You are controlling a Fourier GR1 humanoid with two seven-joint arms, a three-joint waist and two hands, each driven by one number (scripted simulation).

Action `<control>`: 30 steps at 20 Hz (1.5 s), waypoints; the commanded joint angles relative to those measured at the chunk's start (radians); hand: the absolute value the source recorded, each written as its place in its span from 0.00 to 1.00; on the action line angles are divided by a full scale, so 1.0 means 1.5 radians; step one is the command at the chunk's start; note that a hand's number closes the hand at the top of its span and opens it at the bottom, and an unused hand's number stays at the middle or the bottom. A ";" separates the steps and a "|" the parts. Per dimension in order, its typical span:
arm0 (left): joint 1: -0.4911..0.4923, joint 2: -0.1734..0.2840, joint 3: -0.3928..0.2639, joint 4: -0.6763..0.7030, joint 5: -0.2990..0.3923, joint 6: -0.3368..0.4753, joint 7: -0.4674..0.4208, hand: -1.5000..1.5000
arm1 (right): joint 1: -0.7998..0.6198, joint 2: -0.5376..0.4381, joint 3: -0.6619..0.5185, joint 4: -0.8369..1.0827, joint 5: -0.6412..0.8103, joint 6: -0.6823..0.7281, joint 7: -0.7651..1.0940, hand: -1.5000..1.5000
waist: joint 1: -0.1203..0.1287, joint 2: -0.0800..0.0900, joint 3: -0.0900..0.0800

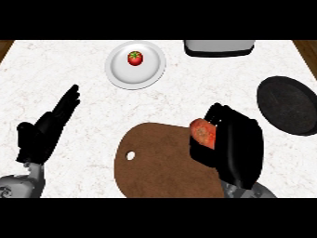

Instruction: Pick the squash from the cutting board and place it in the pan

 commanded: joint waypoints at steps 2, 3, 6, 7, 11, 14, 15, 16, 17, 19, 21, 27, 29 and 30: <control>-0.031 -0.002 0.003 0.015 -0.011 -0.018 -0.004 0.50 | 0.064 -0.025 -0.061 -0.066 0.013 -0.066 -0.001 1.00 | 0.019 0.008 0.000; -0.017 -0.017 -0.006 0.034 -0.021 -0.015 -0.015 0.50 | 0.078 -0.011 -0.050 -0.071 0.030 -0.068 0.009 1.00 | 0.020 0.008 0.000; 0.016 -0.006 -0.006 -0.008 -0.016 -0.023 -0.026 0.50 | 0.108 -0.043 -0.135 -0.050 -0.055 -0.197 -0.075 1.00 | 0.024 0.008 0.001; -0.019 -0.010 0.007 -0.002 -0.003 -0.026 0.008 0.50 | 0.108 -0.039 -0.152 -0.042 -0.079 -0.185 -0.082 1.00 | 0.023 0.009 0.001; -0.028 -0.024 0.004 0.025 -0.025 -0.024 -0.009 0.50 | 0.097 -0.088 -0.247 0.077 -0.161 -0.259 -0.199 1.00 | 0.025 0.010 0.001; -0.008 -0.017 0.009 -0.011 -0.010 -0.037 0.016 0.50 | 0.093 -0.146 -0.314 0.125 -0.216 -0.270 -0.267 1.00 | 0.027 0.009 0.001; -0.043 -0.035 0.001 0.027 -0.031 -0.024 -0.004 0.50 | 0.063 -0.125 -0.322 0.198 -0.200 -0.302 -0.273 1.00 | 0.027 0.010 0.001; -0.066 -0.055 -0.006 0.027 -0.037 -0.008 0.028 0.50 | 0.079 -0.130 -0.331 0.191 -0.212 -0.320 -0.295 1.00 | 0.024 0.010 0.001; -0.031 -0.028 0.004 -0.038 -0.018 -0.027 0.049 0.50 | 0.001 -0.153 -0.367 0.249 -0.227 -0.288 -0.291 1.00 | 0.034 0.010 0.001; -0.002 -0.024 0.001 -0.027 -0.035 -0.033 0.013 0.50 | 0.054 -0.139 -0.370 0.326 -0.241 -0.384 -0.375 1.00 | 0.032 0.010 0.001; -0.024 -0.052 0.001 -0.013 -0.045 -0.019 0.022 0.50 | -0.029 -0.139 -0.392 0.375 -0.244 -0.363 -0.377 1.00 | 0.029 0.009 0.001; -0.030 -0.067 0.002 0.016 -0.057 -0.022 0.013 0.50 | -0.109 -0.200 -0.475 0.588 -0.349 -0.398 -0.552 1.00 | 0.033 0.012 0.001; -0.057 -0.046 0.030 0.047 -0.032 -0.059 -0.014 0.50 | -0.128 -0.211 -0.504 0.664 -0.381 -0.418 -0.613 1.00 | 0.034 0.013 0.001; -0.020 -0.060 -0.001 -0.015 -0.053 -0.049 0.017 0.50 | -0.121 -0.213 -0.505 0.661 -0.380 -0.420 -0.631 1.00 | 0.032 0.010 0.001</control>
